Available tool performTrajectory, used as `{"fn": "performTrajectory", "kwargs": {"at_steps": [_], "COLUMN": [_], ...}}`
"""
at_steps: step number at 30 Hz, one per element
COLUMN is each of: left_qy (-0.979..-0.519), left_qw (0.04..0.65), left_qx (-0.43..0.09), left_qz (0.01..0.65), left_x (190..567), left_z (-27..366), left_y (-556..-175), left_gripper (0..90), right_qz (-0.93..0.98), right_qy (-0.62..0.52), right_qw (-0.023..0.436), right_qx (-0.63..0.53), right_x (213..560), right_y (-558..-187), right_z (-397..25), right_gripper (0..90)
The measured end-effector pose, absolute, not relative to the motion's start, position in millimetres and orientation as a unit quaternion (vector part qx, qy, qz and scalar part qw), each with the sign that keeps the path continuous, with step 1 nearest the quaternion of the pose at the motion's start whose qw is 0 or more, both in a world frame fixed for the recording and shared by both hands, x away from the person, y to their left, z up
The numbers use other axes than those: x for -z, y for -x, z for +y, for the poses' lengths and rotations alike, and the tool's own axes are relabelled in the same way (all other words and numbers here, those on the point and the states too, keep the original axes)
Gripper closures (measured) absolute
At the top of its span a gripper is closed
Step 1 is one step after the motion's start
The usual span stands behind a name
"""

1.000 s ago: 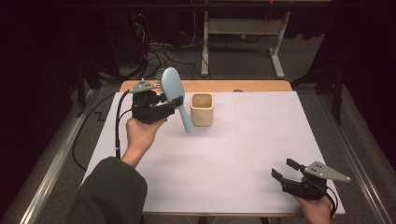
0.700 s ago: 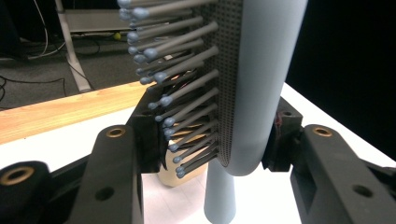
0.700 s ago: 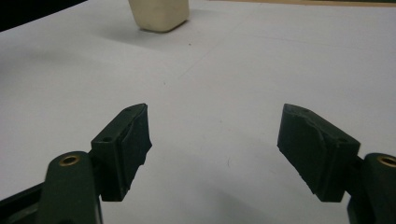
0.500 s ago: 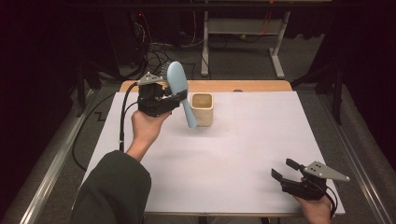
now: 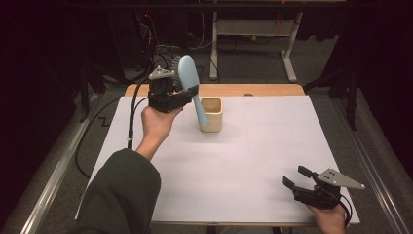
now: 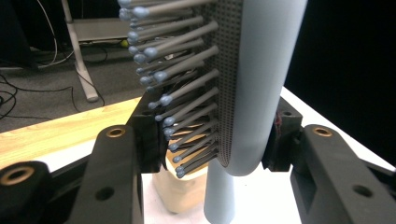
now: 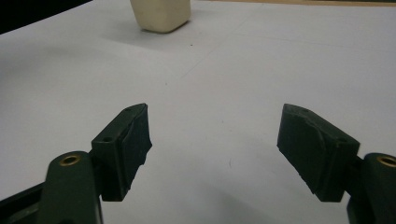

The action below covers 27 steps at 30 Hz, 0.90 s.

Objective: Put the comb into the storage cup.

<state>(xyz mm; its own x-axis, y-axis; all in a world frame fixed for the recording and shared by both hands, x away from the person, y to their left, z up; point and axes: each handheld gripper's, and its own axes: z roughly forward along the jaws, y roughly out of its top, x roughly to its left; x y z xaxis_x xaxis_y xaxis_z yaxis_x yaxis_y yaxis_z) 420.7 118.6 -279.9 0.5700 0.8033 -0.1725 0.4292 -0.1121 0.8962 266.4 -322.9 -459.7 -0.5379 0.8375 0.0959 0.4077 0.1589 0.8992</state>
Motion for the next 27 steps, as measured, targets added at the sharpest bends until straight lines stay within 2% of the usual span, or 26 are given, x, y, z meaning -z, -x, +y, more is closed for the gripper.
{"fn": "performTrajectory", "kwargs": {"at_steps": [27], "left_qy": [-0.709], "left_qw": [0.498], "left_qx": [-0.198], "left_qz": [0.458], "left_x": [277.3], "left_z": [102.6], "left_y": [-457.0], "left_gripper": [51.8], "right_qz": [0.726], "right_qy": [-0.430], "right_qw": [0.216], "right_qx": [-0.491], "right_x": [459.9], "right_y": [-266.7], "right_z": [-324.8], "right_gripper": [25.9]}}
